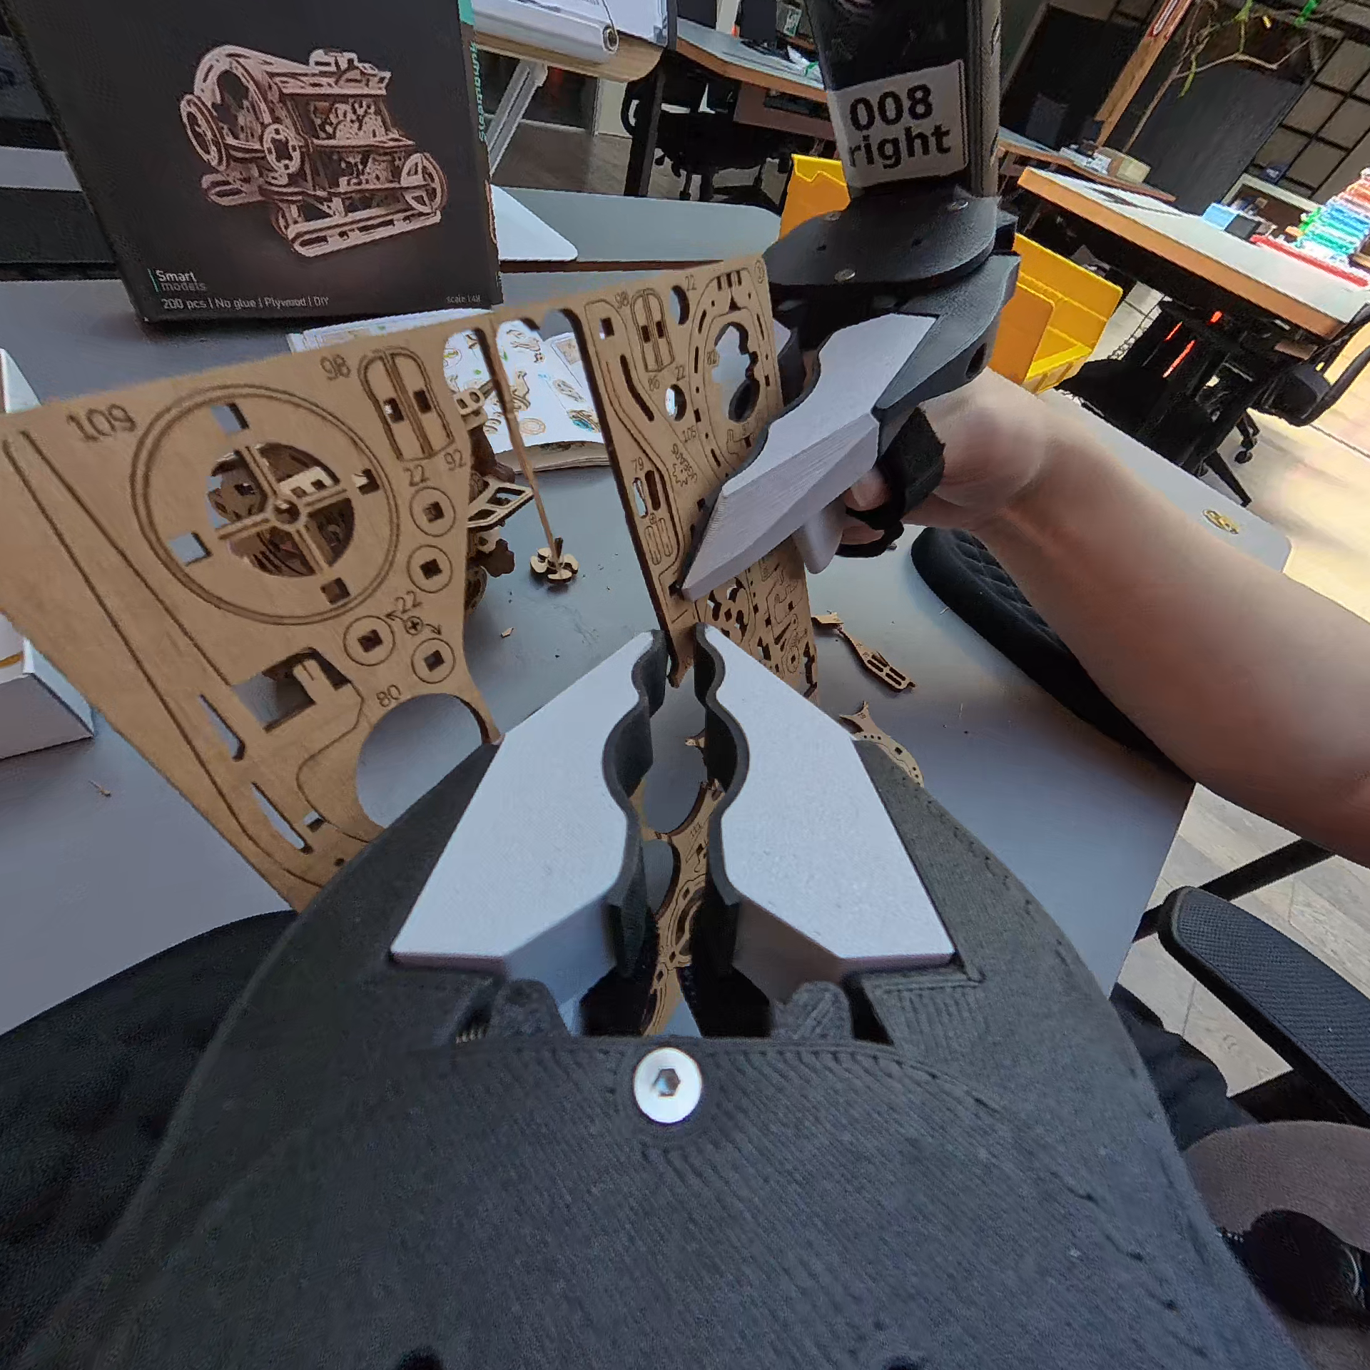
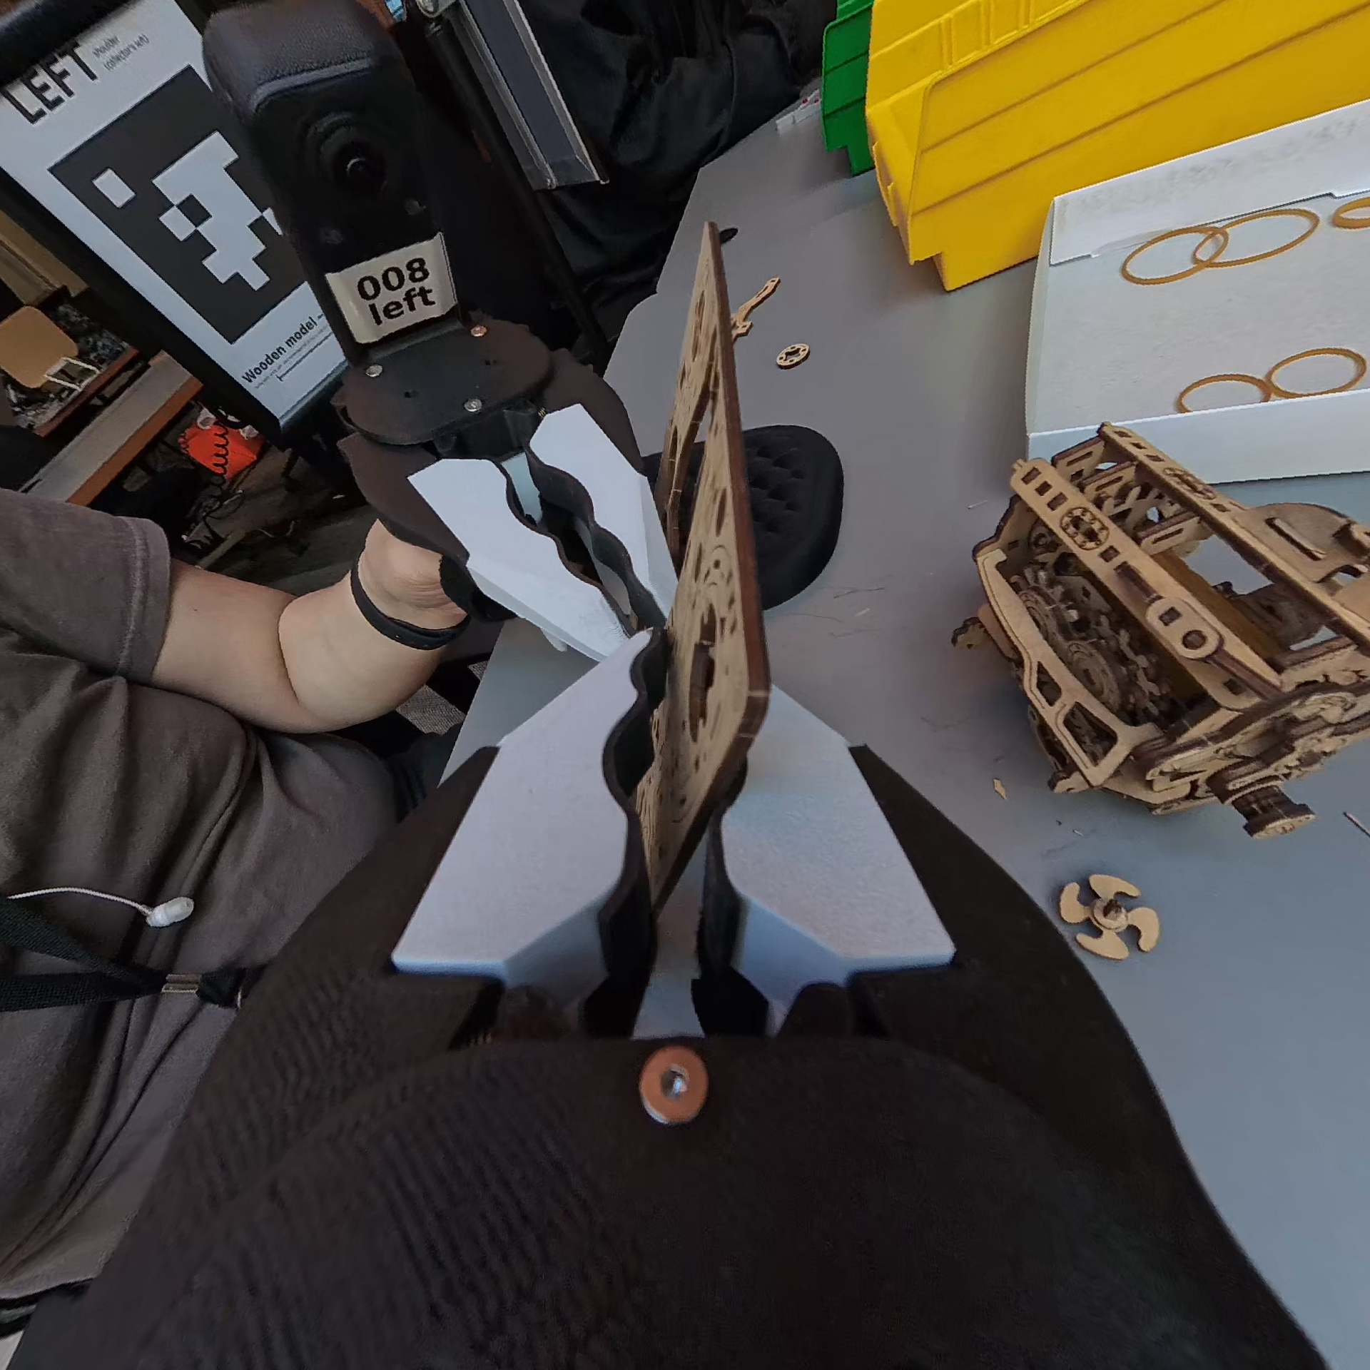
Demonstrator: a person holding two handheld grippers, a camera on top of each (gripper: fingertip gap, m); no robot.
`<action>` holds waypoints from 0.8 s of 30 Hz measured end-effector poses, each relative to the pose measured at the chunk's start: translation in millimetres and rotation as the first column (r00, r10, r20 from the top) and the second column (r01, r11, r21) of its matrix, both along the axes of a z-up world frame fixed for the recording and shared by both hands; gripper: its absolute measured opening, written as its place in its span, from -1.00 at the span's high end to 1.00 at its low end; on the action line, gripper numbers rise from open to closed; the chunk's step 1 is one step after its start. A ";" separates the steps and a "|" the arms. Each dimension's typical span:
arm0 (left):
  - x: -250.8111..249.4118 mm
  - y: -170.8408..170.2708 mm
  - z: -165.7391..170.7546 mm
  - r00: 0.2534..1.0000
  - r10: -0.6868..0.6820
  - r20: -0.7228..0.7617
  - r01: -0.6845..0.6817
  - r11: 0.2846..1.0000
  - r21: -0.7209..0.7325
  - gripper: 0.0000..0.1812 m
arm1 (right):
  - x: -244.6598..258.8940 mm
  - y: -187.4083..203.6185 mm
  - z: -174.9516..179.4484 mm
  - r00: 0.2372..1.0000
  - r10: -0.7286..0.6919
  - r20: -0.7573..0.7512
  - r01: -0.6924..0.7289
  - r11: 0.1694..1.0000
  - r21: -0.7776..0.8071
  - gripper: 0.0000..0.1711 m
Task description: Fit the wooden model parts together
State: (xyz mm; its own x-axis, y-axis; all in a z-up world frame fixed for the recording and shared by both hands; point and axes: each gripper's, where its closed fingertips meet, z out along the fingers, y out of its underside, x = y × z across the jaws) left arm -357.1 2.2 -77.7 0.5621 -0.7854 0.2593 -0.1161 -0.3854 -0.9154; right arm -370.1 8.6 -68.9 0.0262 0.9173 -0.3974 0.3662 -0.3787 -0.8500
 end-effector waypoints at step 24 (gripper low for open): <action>2.3 -0.3 1.5 0.999 0.031 0.018 -0.031 0.999 0.006 0.96 | 3.4 1.3 1.4 0.999 -0.022 0.047 0.022 1.000 0.003 0.90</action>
State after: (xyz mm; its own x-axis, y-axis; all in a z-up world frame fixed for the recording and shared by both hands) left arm -354.8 1.9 -76.2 0.5818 -0.7691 0.2646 -0.0881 -0.3830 -0.9195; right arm -366.7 9.9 -67.5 0.0651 0.9174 -0.3927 0.3977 -0.3848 -0.8329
